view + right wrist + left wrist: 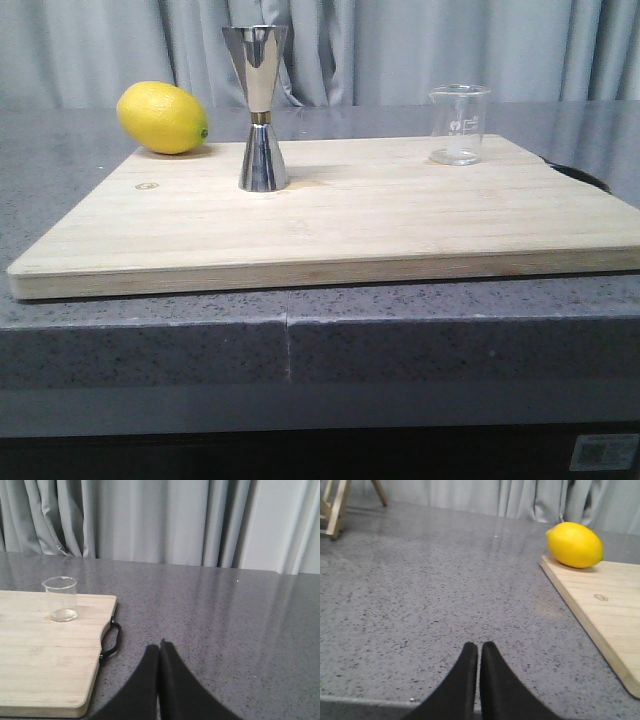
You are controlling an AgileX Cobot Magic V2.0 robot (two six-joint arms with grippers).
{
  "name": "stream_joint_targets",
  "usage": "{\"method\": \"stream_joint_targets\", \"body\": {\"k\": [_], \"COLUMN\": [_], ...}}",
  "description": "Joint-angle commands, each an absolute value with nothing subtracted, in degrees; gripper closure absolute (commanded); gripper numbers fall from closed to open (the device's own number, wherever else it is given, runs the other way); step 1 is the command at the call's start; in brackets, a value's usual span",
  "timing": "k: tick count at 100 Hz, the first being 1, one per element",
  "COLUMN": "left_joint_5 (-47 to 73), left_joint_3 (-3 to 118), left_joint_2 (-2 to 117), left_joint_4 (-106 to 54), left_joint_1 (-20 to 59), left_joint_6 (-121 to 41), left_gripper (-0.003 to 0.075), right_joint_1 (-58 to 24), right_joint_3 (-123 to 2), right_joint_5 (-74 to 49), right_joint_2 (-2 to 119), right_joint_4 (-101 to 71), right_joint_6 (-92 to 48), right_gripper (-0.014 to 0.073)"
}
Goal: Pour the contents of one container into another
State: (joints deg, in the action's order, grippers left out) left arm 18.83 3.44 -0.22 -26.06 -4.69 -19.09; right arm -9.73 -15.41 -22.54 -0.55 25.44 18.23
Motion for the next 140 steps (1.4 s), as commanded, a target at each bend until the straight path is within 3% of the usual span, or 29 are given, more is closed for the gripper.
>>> {"method": "stream_joint_targets", "body": {"k": [1,14,41,93,140], "left_joint_5": [14.03,7.67,-16.08,-5.26,-4.31], "left_joint_3": [5.58,5.58,-1.65,-1.83,-1.83], "left_joint_2": [-1.65,-1.52,-1.52,-1.52,-1.52], "left_joint_4": [-18.02,-10.14,-8.66,-2.73,-1.19], "left_joint_1": [-4.24,-3.29,0.36,0.59,0.59], "left_joint_6": [-10.27,-1.97,-1.61,0.36,2.58], "left_gripper": [0.0739,0.0739,0.0739,0.0739,0.0739], "right_joint_1": [-9.37,-9.37,-9.37,-9.37,-9.37], "right_joint_3": [-16.75,-16.75,-16.75,-16.75,-16.75], "right_joint_5": [-18.74,-18.74,-18.74,-18.74,-18.74], "right_joint_2": [-1.50,-1.50,-1.50,-1.50,-1.50], "right_joint_4": [26.26,26.26,26.26,26.26,26.26], "right_joint_6": [18.01,18.01,18.01,18.01,18.01], "right_gripper": [0.0664,0.0664,0.0664,0.0664,0.0664]}}
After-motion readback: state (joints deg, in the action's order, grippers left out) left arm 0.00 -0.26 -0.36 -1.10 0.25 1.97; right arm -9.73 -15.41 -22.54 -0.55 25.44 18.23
